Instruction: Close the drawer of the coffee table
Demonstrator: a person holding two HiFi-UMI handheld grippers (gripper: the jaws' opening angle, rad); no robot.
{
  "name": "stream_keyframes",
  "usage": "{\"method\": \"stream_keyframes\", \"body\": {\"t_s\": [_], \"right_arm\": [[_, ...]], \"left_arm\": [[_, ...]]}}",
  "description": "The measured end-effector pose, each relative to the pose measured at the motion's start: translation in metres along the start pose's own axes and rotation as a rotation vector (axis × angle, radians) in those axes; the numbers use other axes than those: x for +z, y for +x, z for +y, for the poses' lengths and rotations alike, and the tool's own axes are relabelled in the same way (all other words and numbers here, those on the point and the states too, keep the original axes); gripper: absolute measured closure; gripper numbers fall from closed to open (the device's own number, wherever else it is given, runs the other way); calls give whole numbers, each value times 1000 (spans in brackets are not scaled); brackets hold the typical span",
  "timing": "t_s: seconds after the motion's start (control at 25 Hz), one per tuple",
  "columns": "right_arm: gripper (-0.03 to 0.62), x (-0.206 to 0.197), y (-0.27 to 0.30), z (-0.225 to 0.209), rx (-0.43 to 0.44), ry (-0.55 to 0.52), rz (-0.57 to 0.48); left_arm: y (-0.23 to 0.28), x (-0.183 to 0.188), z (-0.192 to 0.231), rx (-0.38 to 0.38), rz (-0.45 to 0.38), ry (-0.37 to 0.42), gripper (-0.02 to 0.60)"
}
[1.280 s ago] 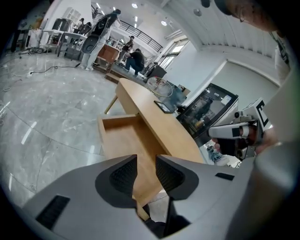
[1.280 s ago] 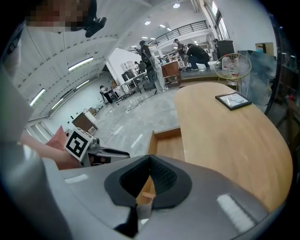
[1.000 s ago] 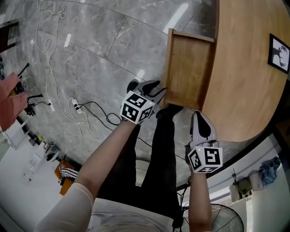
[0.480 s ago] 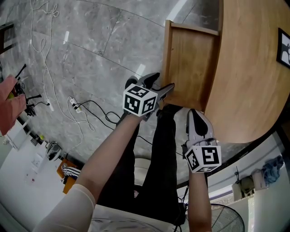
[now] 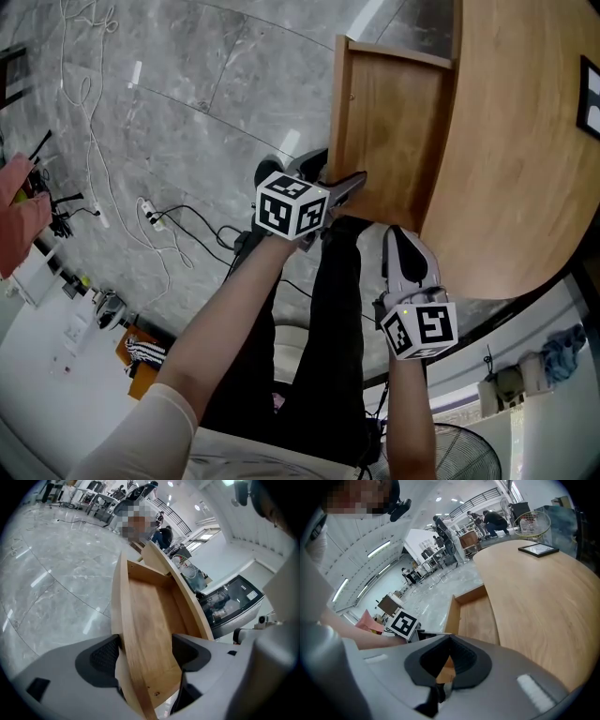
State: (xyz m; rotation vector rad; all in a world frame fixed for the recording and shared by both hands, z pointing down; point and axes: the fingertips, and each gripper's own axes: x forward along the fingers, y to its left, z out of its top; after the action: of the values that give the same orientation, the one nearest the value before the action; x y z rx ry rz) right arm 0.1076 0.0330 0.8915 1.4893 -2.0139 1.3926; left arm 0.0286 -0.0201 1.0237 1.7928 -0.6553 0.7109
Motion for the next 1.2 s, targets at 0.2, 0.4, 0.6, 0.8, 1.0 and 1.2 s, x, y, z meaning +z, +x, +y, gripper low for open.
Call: {"method": "stream_keyframes", "body": {"t_s": [0.2, 0.4, 0.6, 0.8, 1.0, 1.2], "right_arm": [[583, -8, -3, -3, 8, 22, 1], [583, -7, -7, -5, 19, 30, -9], [583, -4, -8, -6, 22, 41, -21], [583, -2, -9, -10, 23, 47, -30], [583, 0, -18, -17, 25, 55, -38], [583, 4, -21, -22, 23, 65, -53]], "left_arm": [[-1, 3, -3, -27, -27, -66, 213], [-2, -4, -15, -84, -6, -65, 198], [-4, -6, -20, -95, -10, -92, 186], [-5, -2, -26, -117, -12, -88, 184], [-1, 7, -48, -133, -18, -69, 184], [0, 8, -55, -142, -24, -71, 184]]}}
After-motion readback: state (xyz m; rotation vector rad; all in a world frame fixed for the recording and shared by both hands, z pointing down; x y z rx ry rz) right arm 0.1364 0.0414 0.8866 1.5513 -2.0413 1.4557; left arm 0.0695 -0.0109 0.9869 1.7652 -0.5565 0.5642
